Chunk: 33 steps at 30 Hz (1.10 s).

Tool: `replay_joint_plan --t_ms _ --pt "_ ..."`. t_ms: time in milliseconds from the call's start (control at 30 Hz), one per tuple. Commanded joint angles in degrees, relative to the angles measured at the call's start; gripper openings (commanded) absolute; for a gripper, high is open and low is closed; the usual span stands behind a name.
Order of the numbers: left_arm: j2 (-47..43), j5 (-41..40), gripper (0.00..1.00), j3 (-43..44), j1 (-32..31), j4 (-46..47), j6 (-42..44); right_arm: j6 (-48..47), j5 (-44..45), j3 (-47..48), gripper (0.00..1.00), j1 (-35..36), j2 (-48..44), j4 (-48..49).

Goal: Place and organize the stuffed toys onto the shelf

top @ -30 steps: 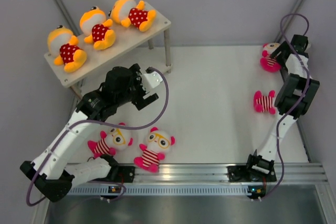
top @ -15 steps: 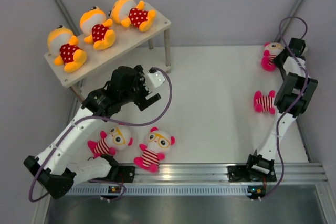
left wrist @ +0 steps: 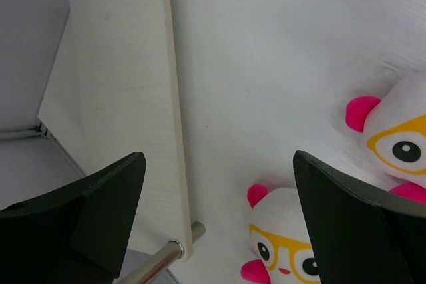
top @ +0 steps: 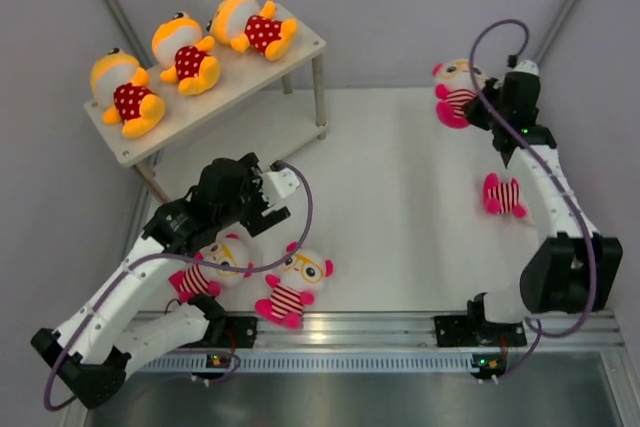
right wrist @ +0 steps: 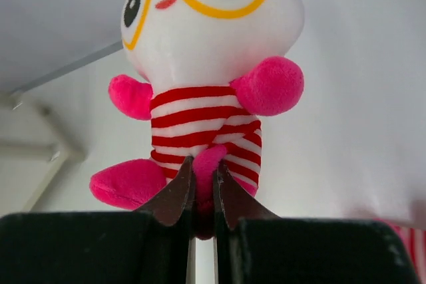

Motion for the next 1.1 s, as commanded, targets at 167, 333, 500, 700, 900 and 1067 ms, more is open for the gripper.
replay_joint_plan --t_ms 167,333,500,700,900,1067 --pt "-9.1 -0.3 0.98 -2.7 0.5 1.4 -0.7 -8.2 -6.6 -7.3 0.00 31.6 -11.8 5.8" --pt "-12.4 0.4 0.98 -3.9 1.0 1.4 -1.9 -10.1 -7.0 -1.2 0.00 41.4 -2.9 10.6" --pt "-14.4 -1.1 0.98 -4.3 1.4 1.4 -0.8 -4.0 -3.9 5.6 0.00 45.8 11.8 17.3" --pt "-15.4 -1.4 0.98 -4.8 1.4 0.8 -0.5 -4.2 1.6 20.6 0.00 48.2 26.4 19.2" --pt "-15.5 -0.5 0.98 -5.1 1.4 0.8 -0.4 -4.7 6.5 31.9 0.00 48.1 35.8 20.1" --pt "-15.0 -0.3 0.98 -5.4 1.4 0.8 0.2 -6.2 4.4 40.0 0.03 48.1 43.9 18.0"
